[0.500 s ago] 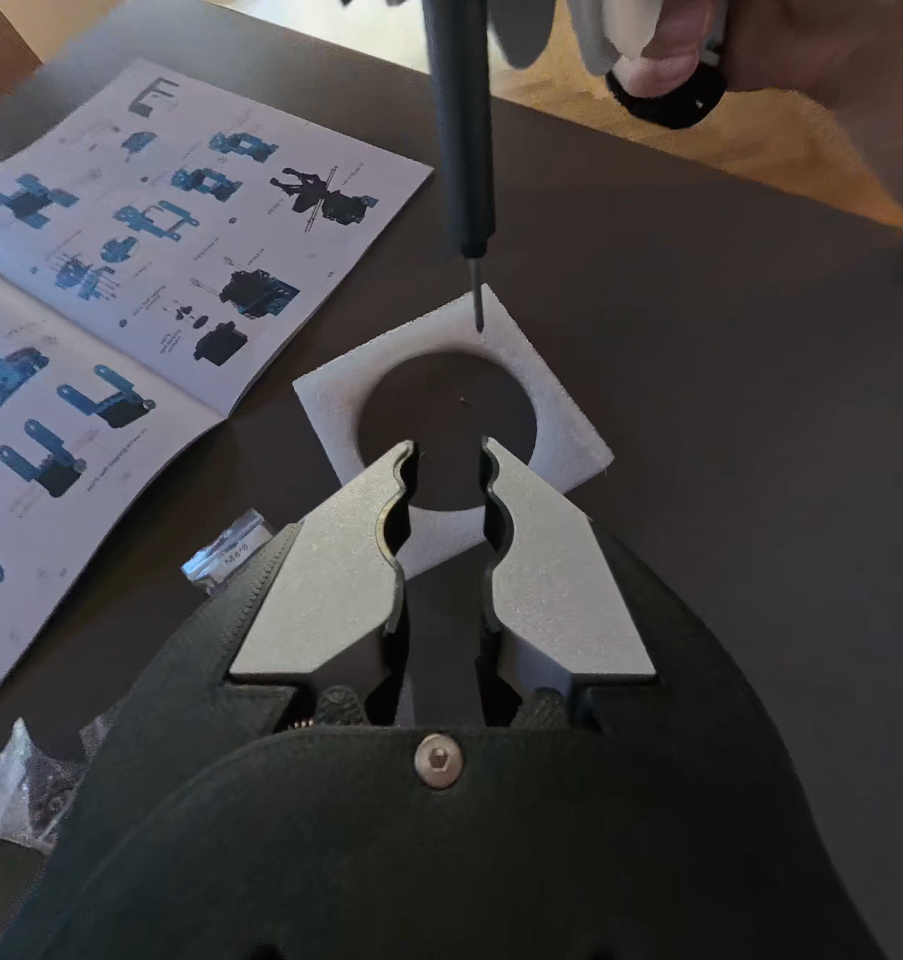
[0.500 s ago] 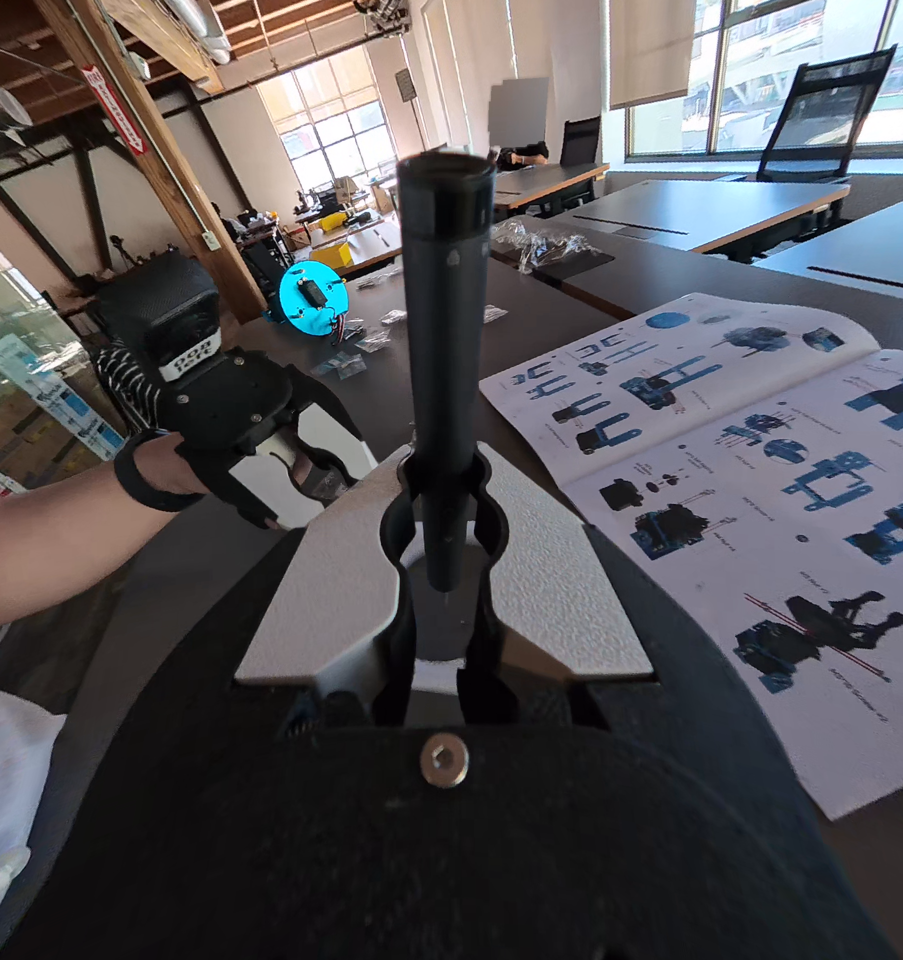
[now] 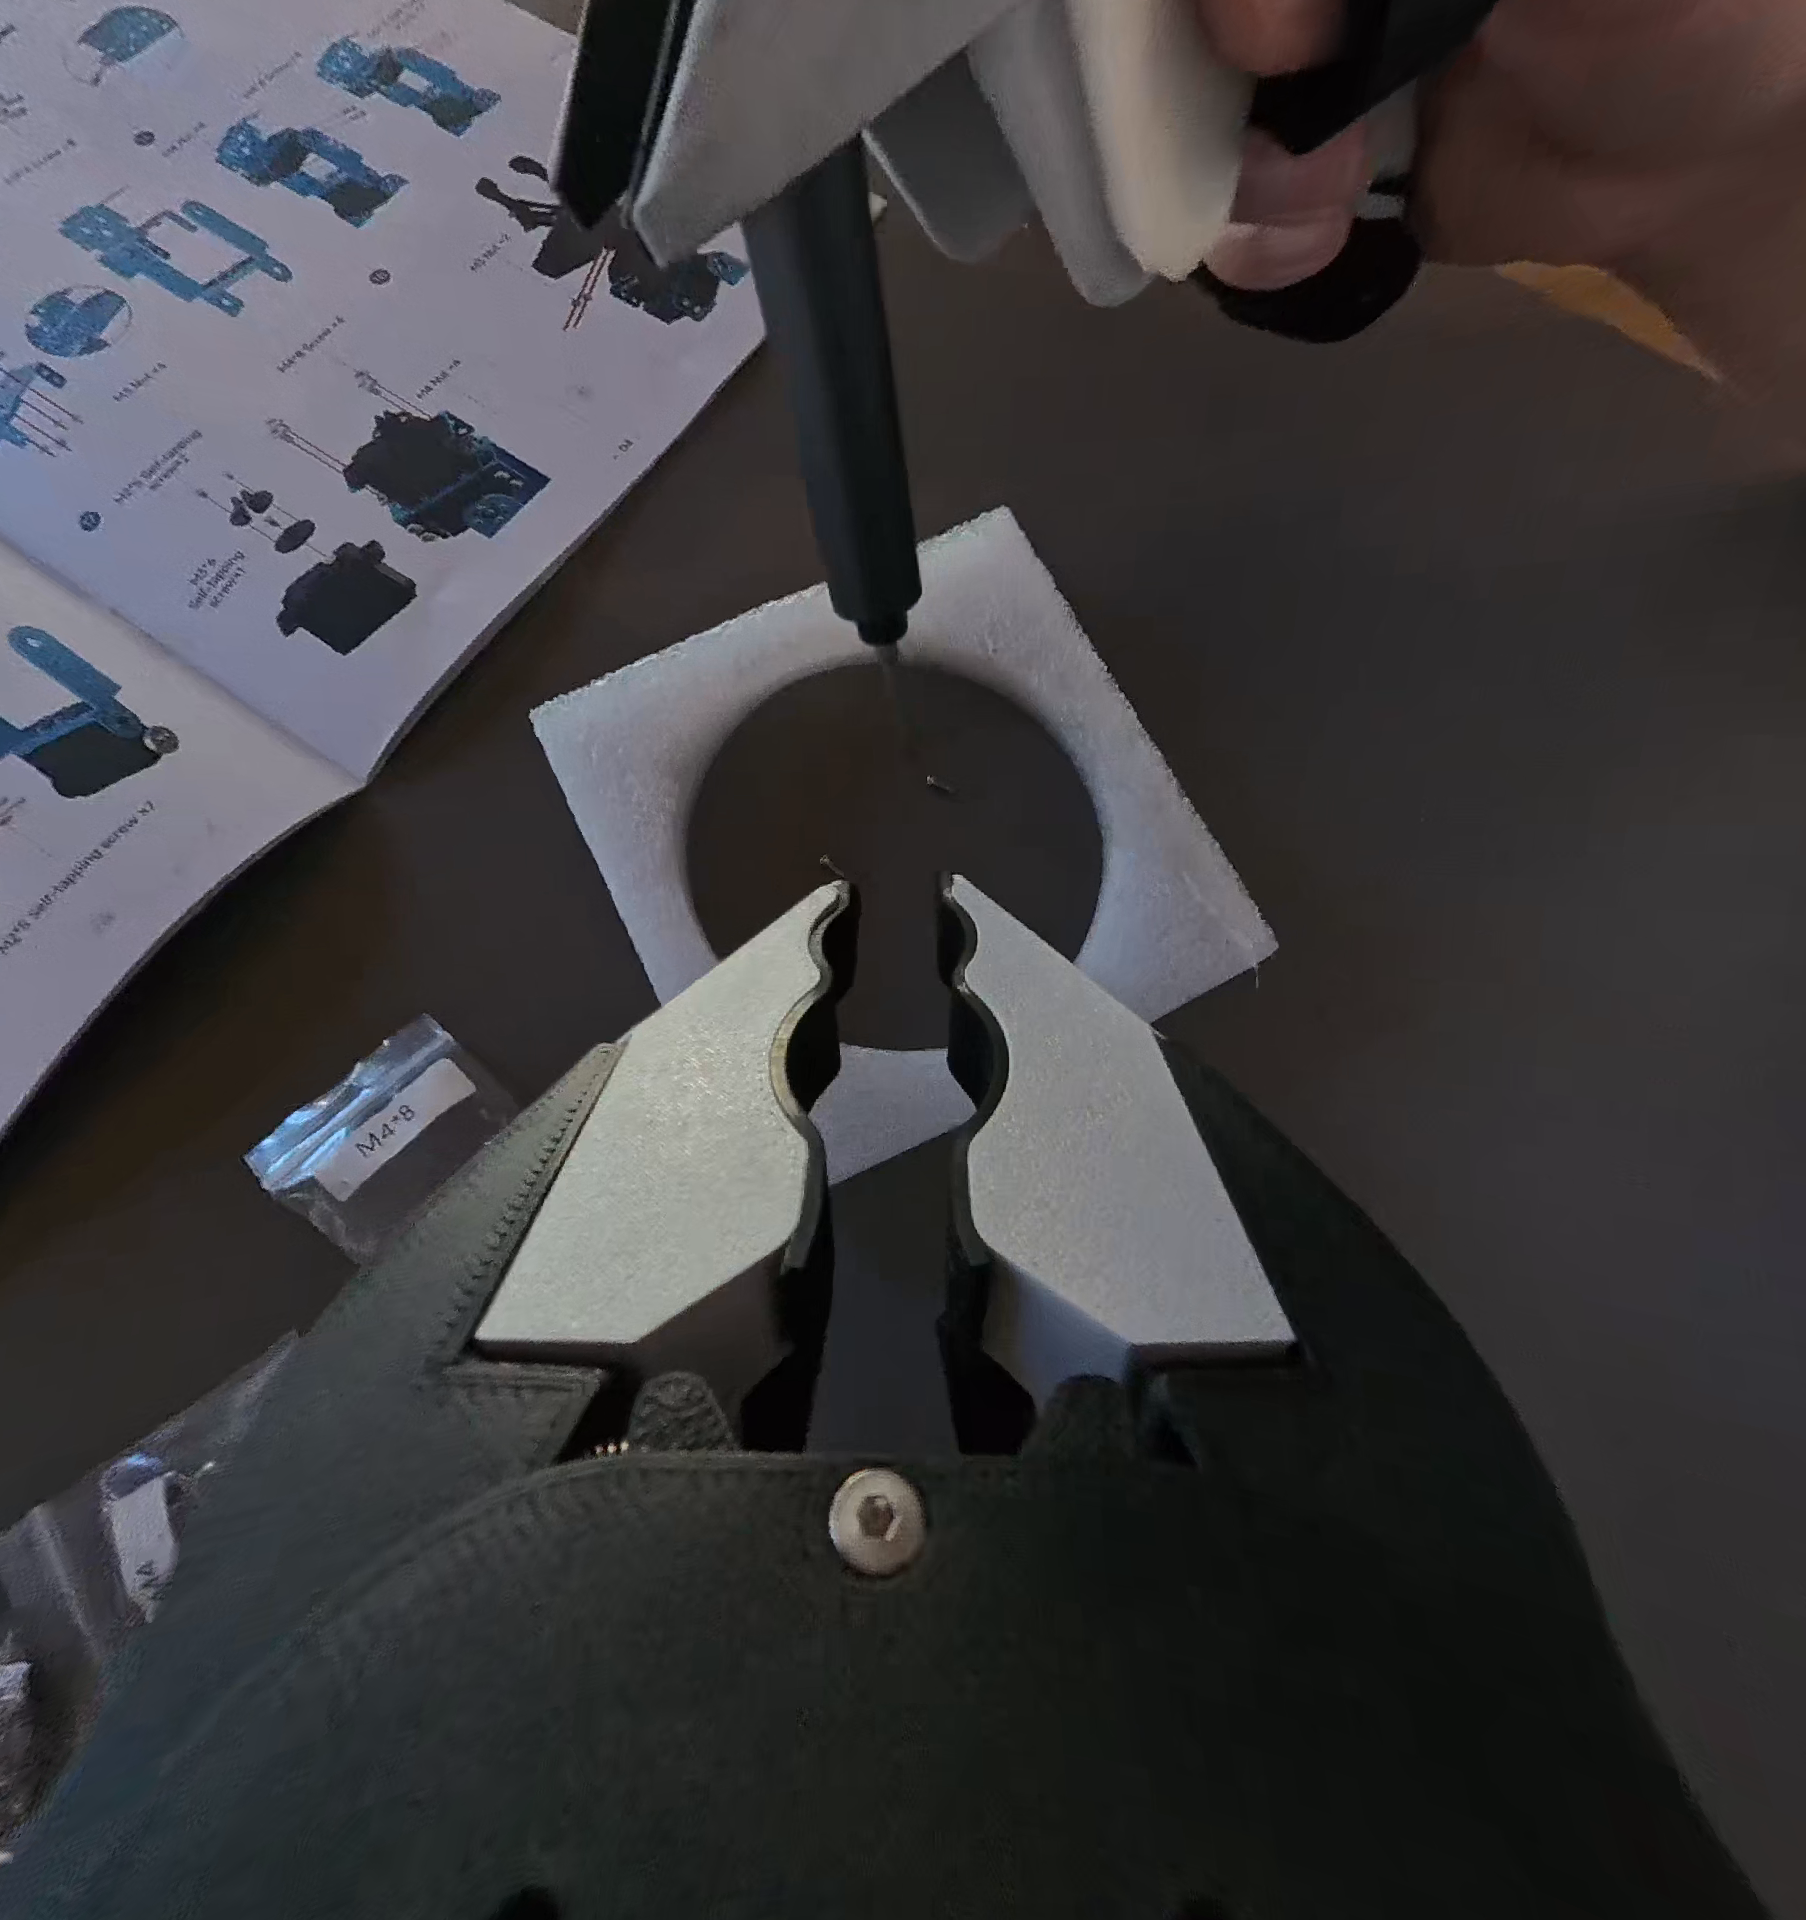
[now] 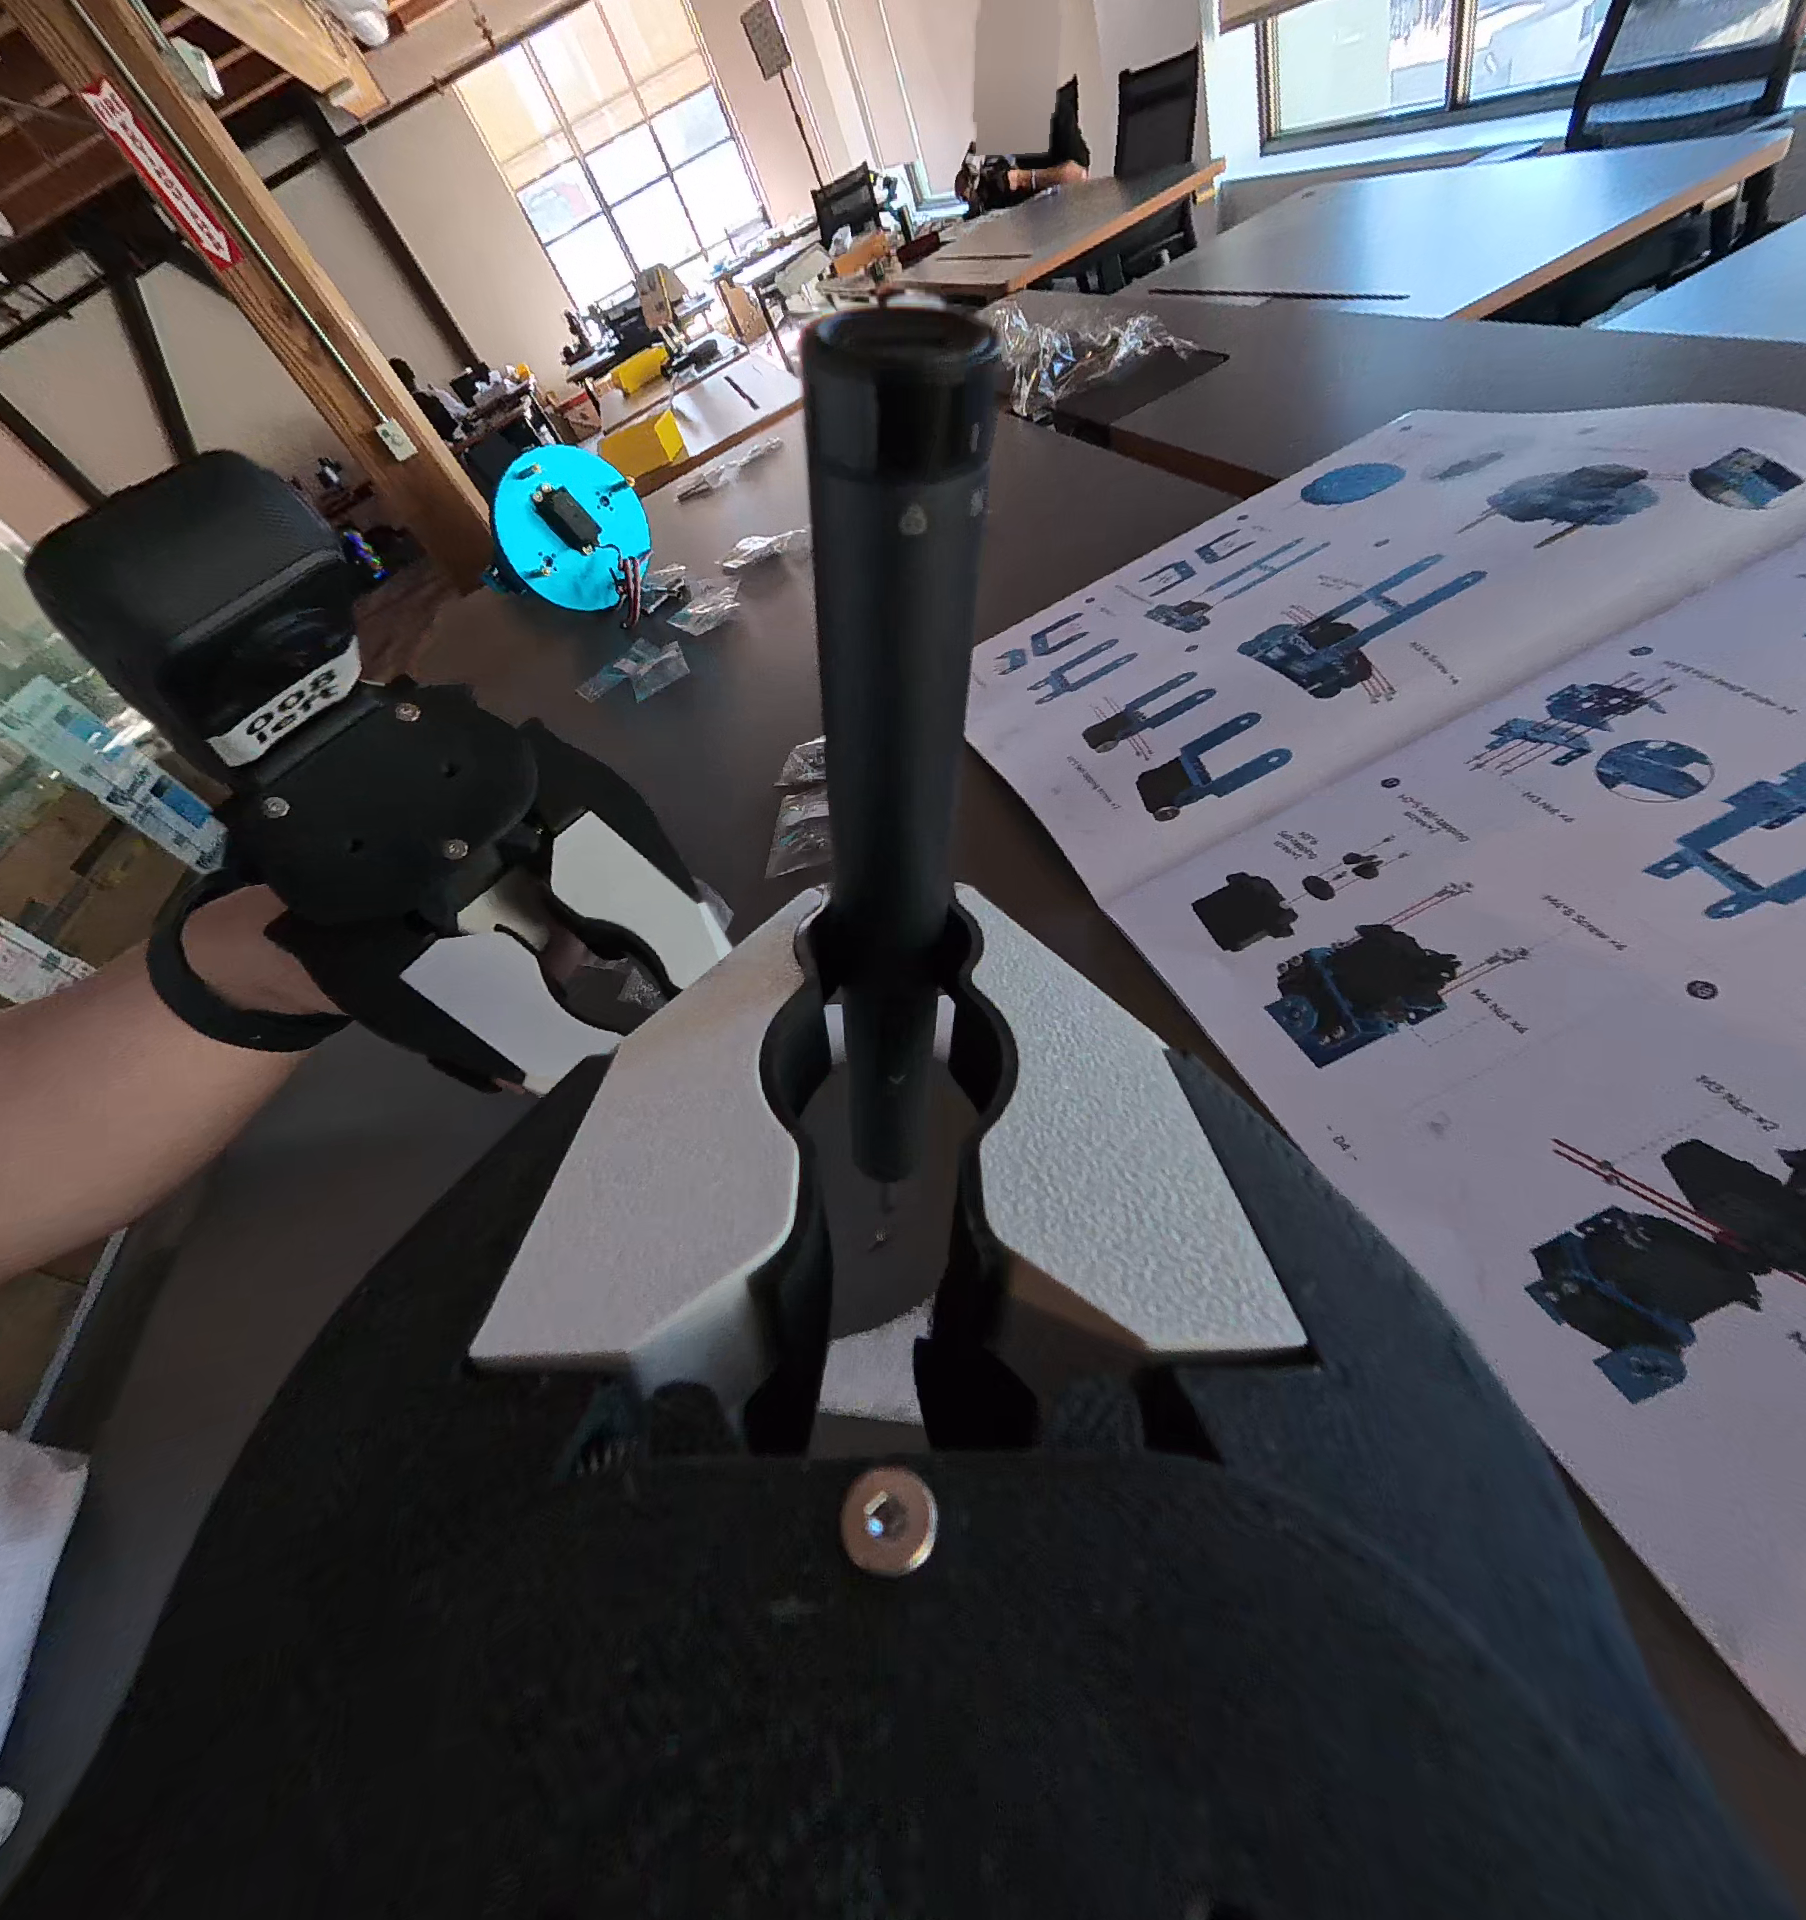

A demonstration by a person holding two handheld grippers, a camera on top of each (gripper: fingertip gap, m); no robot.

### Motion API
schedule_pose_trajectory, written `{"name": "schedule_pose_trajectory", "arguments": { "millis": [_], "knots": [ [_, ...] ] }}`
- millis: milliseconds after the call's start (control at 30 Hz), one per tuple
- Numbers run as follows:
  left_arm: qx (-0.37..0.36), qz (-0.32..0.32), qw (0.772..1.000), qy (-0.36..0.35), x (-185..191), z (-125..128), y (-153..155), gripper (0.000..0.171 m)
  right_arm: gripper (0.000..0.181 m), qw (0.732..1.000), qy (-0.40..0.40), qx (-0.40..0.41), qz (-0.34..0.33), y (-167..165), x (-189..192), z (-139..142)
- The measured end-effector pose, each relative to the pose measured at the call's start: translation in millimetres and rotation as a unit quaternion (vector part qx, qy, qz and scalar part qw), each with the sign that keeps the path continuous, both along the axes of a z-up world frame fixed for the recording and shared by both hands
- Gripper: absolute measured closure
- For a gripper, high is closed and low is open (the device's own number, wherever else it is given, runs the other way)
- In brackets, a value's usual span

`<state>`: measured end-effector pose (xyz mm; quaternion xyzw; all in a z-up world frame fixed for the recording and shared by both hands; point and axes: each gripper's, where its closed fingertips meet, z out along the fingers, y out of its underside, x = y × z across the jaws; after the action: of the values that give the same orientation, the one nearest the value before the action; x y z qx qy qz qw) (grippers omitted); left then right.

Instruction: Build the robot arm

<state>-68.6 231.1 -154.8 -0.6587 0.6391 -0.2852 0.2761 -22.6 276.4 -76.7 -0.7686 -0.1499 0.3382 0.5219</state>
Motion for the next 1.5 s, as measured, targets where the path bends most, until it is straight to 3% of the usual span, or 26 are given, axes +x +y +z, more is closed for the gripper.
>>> {"name": "schedule_pose_trajectory", "arguments": {
  "millis": [633,900,1133,1367,1500],
  "knots": [
    [-0.034,0.010,0.999,-0.038,-9.1,16.2,-4.7,0.159,0.164,1.000,0.000,-0.009,0.006,-5.9,-1.4,-1.5],
    [-0.171,0.021,0.976,-0.136,-2.9,40.8,-23.4,0.151,0.164,0.998,0.037,0.056,0.016,-24.4,-10.4,50.7],
    [-0.232,0.041,0.952,-0.197,1.8,67.7,-36.1,0.157,0.165,0.990,0.038,0.133,0.036,-49.0,-26.3,103.8],
    [-0.226,0.046,0.945,-0.232,-1.2,82.0,-41.6,0.171,0.165,0.988,0.035,0.138,0.052,-57.3,-36.2,110.9],
    [-0.223,0.044,0.944,-0.237,-2.3,82.0,-42.9,0.171,0.165,0.989,0.037,0.135,0.057,-59.5,-37.3,111.0]
  ]
}}
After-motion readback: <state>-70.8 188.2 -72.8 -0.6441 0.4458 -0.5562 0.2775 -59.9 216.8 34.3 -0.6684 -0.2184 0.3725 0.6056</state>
